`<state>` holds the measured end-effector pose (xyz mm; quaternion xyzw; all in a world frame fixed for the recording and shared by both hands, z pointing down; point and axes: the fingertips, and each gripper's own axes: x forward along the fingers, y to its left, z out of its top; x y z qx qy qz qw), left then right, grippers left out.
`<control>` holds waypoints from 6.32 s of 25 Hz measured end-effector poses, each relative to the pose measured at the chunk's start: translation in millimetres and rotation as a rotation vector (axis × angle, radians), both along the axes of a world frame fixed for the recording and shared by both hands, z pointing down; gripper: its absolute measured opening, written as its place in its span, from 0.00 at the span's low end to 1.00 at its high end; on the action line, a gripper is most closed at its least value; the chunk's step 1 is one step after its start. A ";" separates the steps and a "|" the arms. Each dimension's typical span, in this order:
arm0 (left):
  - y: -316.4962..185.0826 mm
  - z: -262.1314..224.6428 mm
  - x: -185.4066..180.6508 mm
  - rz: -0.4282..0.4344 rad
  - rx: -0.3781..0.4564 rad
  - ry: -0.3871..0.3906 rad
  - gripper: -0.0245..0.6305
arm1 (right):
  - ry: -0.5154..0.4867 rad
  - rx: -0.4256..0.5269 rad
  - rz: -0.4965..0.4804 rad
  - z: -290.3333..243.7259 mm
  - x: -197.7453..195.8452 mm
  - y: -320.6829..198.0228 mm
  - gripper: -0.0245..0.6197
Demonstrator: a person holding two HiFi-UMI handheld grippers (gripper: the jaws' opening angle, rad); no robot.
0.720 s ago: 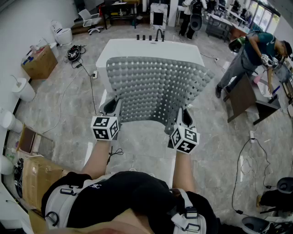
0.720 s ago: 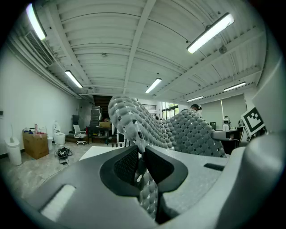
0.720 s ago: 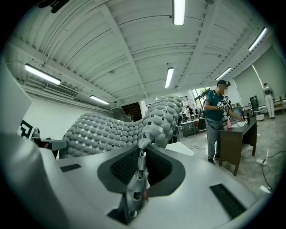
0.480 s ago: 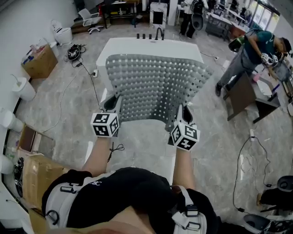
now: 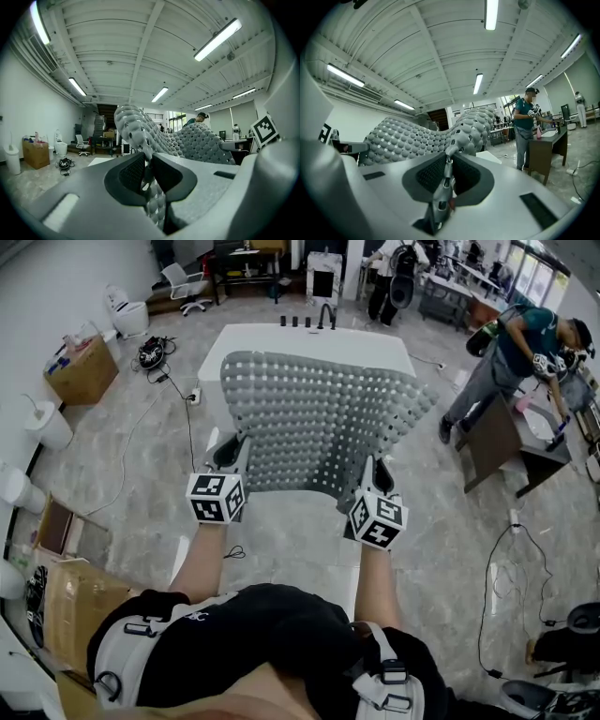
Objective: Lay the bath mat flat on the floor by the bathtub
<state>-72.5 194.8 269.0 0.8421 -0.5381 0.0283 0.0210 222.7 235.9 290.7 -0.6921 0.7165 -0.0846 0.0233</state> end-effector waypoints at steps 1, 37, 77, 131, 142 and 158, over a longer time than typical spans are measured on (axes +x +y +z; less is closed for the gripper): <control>0.4 0.8 -1.6 -0.001 -0.005 0.001 0.11 | 0.002 -0.004 0.001 0.4 -1.7 0.2 0.11; -158.2 34.5 -38.4 0.069 -0.024 -0.013 0.11 | -0.019 -0.073 0.025 45.1 -44.0 -151.4 0.11; -521.6 176.0 -36.9 0.008 -0.462 -0.050 0.11 | -0.027 -0.441 -0.070 167.2 -33.8 -543.2 0.11; -617.6 1048.9 -91.1 -0.030 -1.023 -0.268 0.33 | -0.048 -0.932 0.194 998.3 55.4 -597.8 0.28; -637.4 681.1 -35.6 0.050 -0.722 -0.171 0.04 | -0.039 -0.662 0.022 665.3 -6.2 -637.9 0.05; -637.5 90.1 18.9 0.128 -0.233 -0.023 0.04 | -0.022 -0.081 0.019 61.3 -38.4 -615.2 0.05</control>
